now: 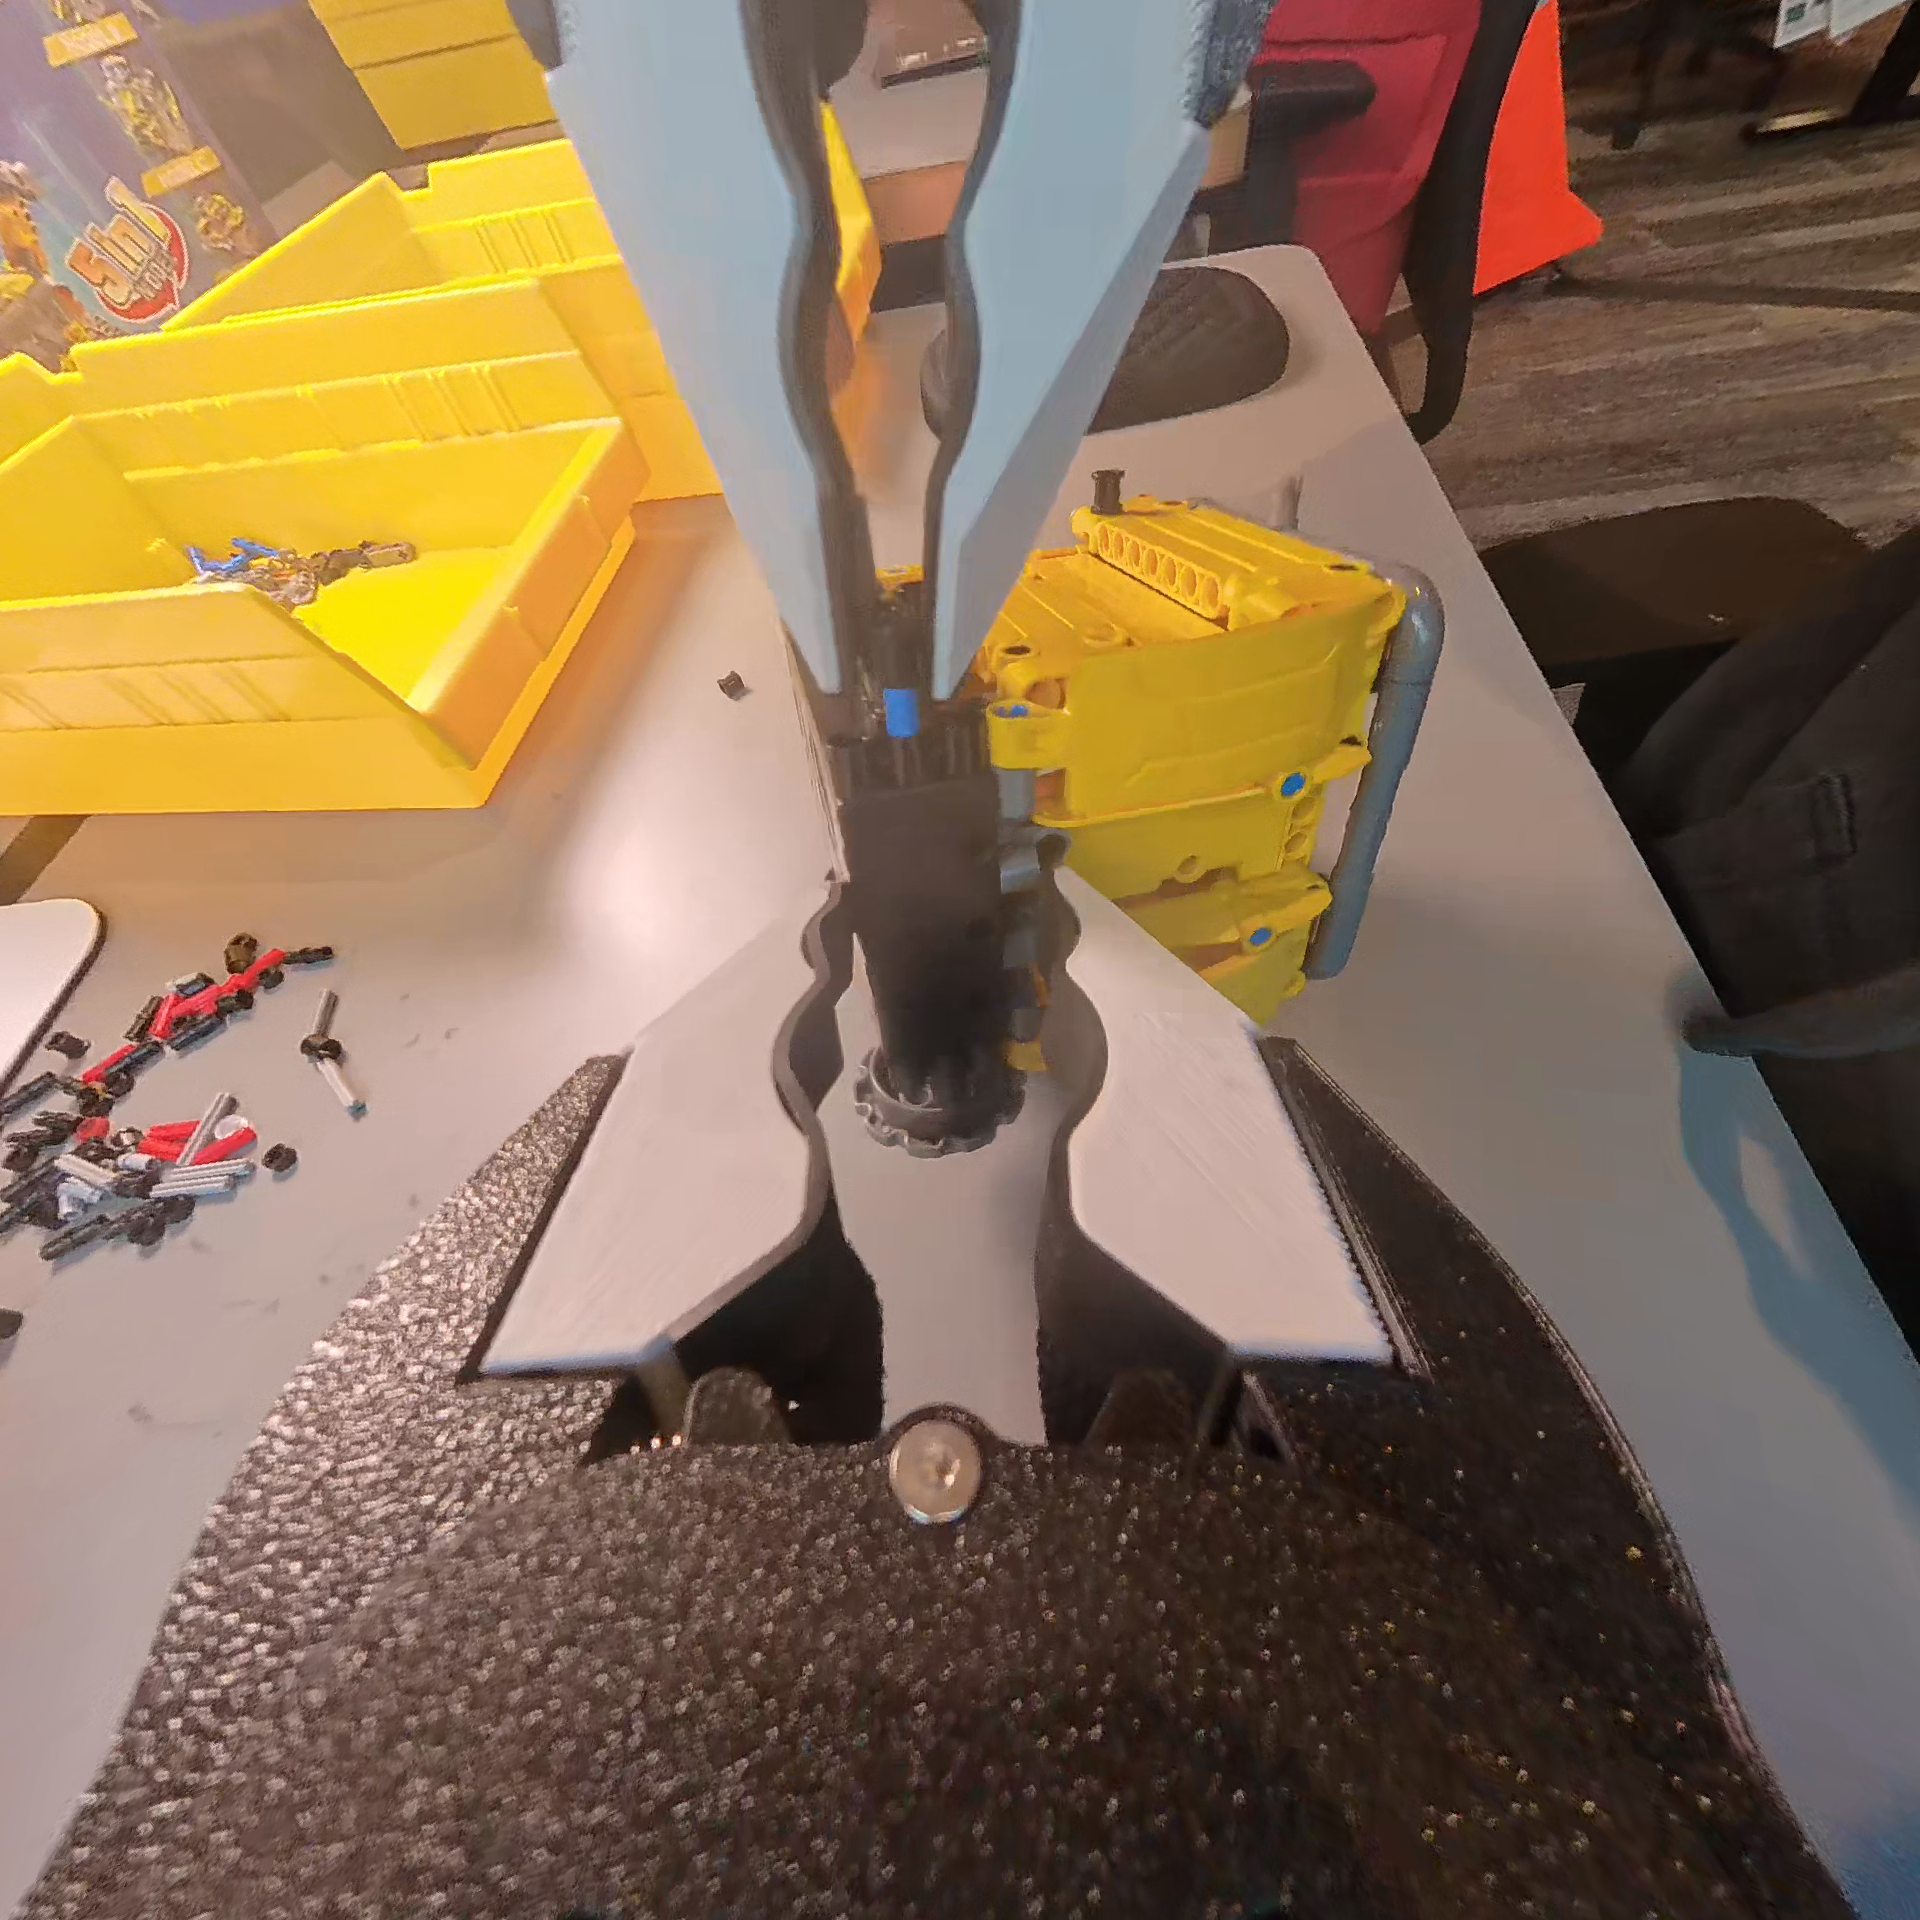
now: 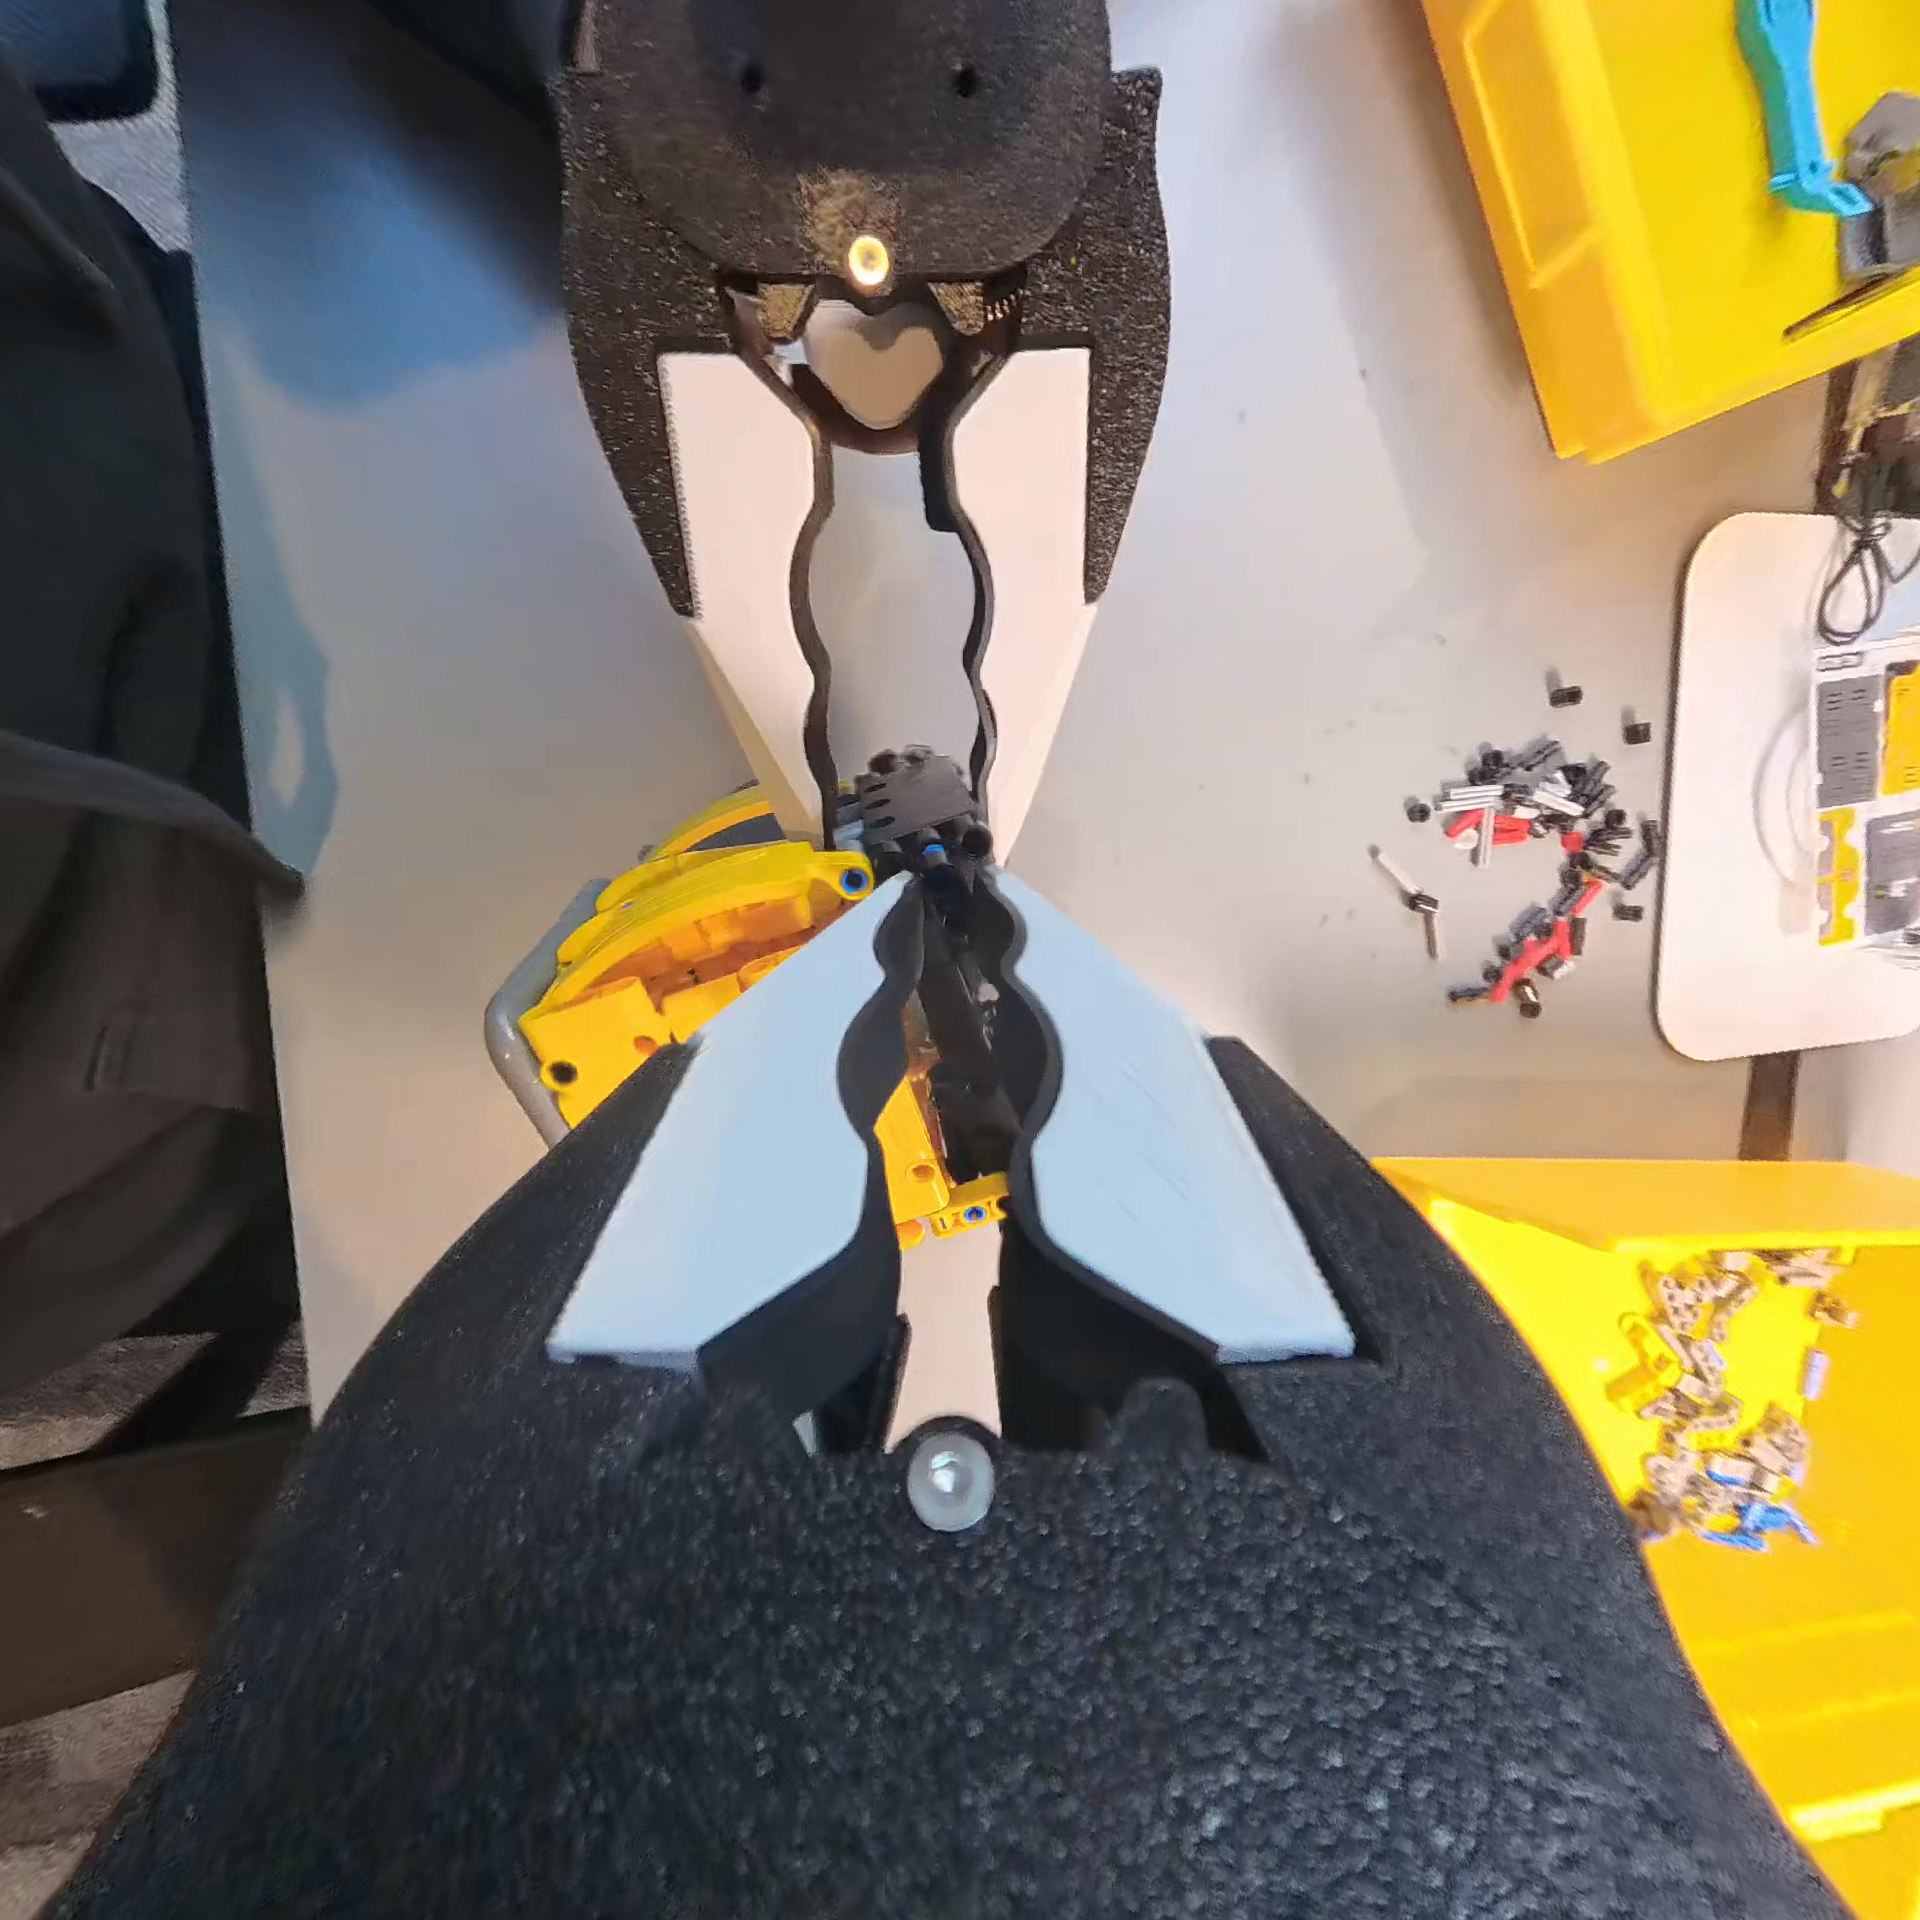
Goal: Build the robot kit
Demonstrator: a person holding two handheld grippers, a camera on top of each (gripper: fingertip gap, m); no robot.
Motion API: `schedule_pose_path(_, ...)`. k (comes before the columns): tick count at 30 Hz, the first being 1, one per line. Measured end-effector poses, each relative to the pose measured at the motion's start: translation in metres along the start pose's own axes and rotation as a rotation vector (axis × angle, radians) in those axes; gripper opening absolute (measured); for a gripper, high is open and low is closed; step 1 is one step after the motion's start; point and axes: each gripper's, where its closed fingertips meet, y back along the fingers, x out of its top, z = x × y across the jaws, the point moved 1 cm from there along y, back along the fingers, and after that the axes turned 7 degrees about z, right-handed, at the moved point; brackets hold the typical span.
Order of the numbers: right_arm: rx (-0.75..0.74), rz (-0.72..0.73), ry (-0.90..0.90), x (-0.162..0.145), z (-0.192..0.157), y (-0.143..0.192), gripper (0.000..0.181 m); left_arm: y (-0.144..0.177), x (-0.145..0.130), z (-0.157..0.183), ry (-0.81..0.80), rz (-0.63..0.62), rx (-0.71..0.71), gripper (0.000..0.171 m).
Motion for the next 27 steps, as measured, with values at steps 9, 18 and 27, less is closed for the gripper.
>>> schedule_pose_path(9, 0.046, -0.077, -0.041, -0.001, -0.003, -0.004, 0.008, 0.000, -0.002, -0.002, -0.045, -0.038, 0.034, 0.031)
schedule_pose_path(18, 0.102, -0.150, -0.027, -0.001, -0.005, -0.011, 0.008, -0.003, -0.007, 0.004, -0.037, -0.068, 0.011, 0.031)
schedule_pose_path(27, 0.123, -0.134, 0.094, 0.001, -0.023, -0.020, 0.008, -0.007, -0.013, 0.018, 0.003, -0.036, -0.069, 0.032)
